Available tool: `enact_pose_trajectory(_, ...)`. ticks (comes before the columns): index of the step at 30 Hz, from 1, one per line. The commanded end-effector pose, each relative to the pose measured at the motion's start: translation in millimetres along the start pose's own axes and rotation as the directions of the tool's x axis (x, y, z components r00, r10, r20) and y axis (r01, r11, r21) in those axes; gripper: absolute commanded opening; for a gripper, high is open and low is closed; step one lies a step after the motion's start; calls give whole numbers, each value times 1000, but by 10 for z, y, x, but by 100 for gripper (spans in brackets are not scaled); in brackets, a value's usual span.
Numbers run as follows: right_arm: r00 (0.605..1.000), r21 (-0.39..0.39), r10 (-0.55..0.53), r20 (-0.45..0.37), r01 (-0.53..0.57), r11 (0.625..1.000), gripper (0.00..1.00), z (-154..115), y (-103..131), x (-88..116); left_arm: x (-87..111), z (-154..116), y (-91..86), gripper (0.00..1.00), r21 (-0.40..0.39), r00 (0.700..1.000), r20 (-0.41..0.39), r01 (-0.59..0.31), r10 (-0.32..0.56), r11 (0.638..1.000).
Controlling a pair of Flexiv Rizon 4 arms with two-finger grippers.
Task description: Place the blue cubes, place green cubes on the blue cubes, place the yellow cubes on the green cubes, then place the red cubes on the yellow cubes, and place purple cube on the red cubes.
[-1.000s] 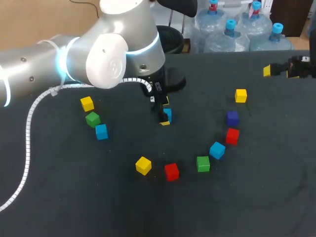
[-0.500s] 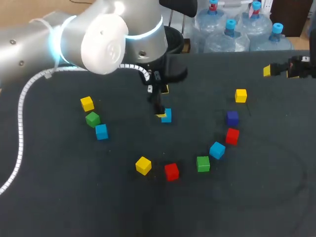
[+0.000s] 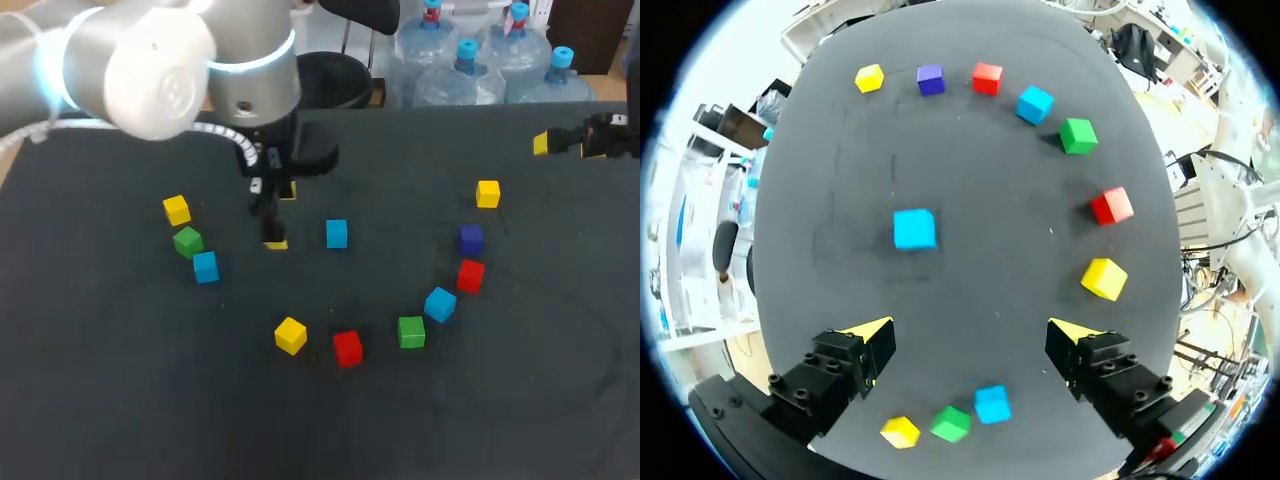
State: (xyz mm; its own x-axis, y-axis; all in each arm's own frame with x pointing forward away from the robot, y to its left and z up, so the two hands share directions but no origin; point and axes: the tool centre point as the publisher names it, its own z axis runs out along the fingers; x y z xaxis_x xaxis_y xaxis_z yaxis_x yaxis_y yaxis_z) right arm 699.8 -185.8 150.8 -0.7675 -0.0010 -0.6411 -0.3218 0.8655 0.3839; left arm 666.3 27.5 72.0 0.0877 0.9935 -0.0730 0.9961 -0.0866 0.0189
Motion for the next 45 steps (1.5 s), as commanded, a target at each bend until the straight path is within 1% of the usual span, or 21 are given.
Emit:
enact_pose_trajectory(1,1000,2,0,1,0,1000,100,3,4,1,234,-30,-247,100,-34,1000,23,13,-12,999)
enact_pose_trajectory(3,1000,2,0,1,0,1000,100,3,4,1,309,-22,-296,100,-22,1000,13,6,-6,1000)
enact_pose_trajectory(8,1000,2,0,1,0,1000,100,3,4,1,466,2,-356,100,30,998,-23,-53,54,998)
enact_pose_trajectory(10,1000,2,0,1,0,1000,100,3,4,1,523,-5,-373,100,26,998,-26,-50,51,998)
enact_pose_trajectory(15,1000,2,0,1,0,1000,100,3,4,1,648,-4,-416,100,9,999,-17,42,-42,999)
enact_pose_trajectory(18,1000,2,0,1,0,1000,100,3,4,1,727,12,-463,100,-1,994,6,113,-113,994)
enact_pose_trajectory(22,1000,2,0,1,0,1000,100,3,4,1,806,9,-551,100,-13,987,11,158,-158,987)
enact_pose_trajectory(26,1000,2,0,1,0,1000,100,3,4,1,868,81,-628,100,0,982,4,187,-187,982)
enact_pose_trajectory(32,1000,2,0,1,0,1000,100,3,4,1,960,256,-713,100,17,973,19,229,-230,973)
enact_pose_trajectory(37,1000,2,0,1,0,1000,100,3,4,1,1029,314,-716,100,-10,970,25,242,-241,970)
enact_pose_trajectory(45,1000,2,0,1,0,1000,100,3,4,1,1108,330,-648,100,-24,969,29,246,-245,969)
